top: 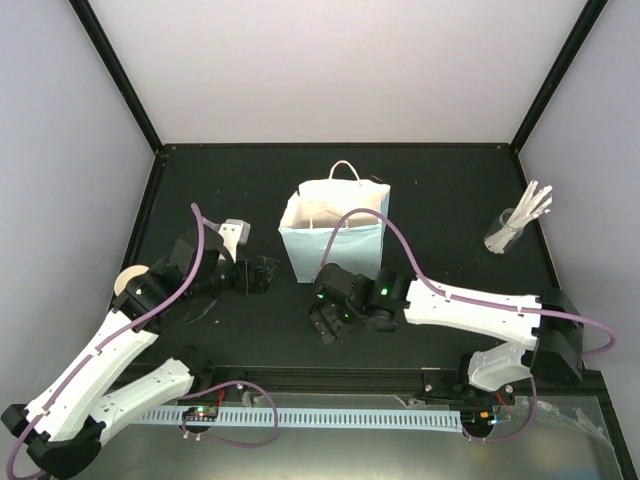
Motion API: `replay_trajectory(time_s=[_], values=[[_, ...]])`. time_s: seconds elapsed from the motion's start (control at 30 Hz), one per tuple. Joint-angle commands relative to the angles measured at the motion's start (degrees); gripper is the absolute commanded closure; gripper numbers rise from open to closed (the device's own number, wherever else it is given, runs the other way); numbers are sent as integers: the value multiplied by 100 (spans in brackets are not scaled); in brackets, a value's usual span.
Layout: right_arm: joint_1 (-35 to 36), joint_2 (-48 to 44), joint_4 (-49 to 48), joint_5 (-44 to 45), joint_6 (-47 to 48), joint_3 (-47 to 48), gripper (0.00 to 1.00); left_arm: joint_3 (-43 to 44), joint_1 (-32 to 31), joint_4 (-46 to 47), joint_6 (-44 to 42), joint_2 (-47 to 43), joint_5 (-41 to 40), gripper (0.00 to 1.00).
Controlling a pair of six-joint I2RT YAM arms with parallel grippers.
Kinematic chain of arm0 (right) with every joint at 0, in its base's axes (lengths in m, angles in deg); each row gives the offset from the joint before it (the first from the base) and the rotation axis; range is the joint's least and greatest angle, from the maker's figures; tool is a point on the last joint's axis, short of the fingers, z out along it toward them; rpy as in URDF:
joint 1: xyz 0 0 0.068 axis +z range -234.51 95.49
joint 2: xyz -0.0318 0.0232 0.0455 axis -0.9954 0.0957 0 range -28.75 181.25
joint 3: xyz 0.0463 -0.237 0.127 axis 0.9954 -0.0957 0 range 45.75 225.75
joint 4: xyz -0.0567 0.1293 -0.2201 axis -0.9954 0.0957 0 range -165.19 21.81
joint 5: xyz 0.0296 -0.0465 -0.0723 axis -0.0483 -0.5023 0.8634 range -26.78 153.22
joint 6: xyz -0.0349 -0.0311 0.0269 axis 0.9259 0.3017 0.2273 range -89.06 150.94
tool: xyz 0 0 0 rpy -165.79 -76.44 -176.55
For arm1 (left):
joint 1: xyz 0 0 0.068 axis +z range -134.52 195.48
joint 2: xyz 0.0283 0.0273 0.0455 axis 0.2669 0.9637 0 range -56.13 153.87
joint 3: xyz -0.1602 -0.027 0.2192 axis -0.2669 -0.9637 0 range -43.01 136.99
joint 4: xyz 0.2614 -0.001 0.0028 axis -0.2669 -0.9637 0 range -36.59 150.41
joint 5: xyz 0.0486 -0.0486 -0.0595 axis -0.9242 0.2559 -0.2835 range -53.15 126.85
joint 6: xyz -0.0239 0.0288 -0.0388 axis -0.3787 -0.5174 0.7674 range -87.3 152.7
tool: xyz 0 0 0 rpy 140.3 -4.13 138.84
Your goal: Pack the takeout coffee
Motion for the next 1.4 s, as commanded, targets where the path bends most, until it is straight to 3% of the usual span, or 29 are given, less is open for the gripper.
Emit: replay_trajectory(time_s=[0.0, 0.63, 1.37], values=[[109, 309, 146, 336, 74, 345, 2, 80, 58, -133, 9, -41, 82, 1], [302, 1275, 648, 787, -380, 979, 12, -28, 68, -159, -246, -67, 40, 1], [265, 1427, 1586, 706, -208, 1734, 6, -79, 74, -310, -170, -297, -234, 1]])
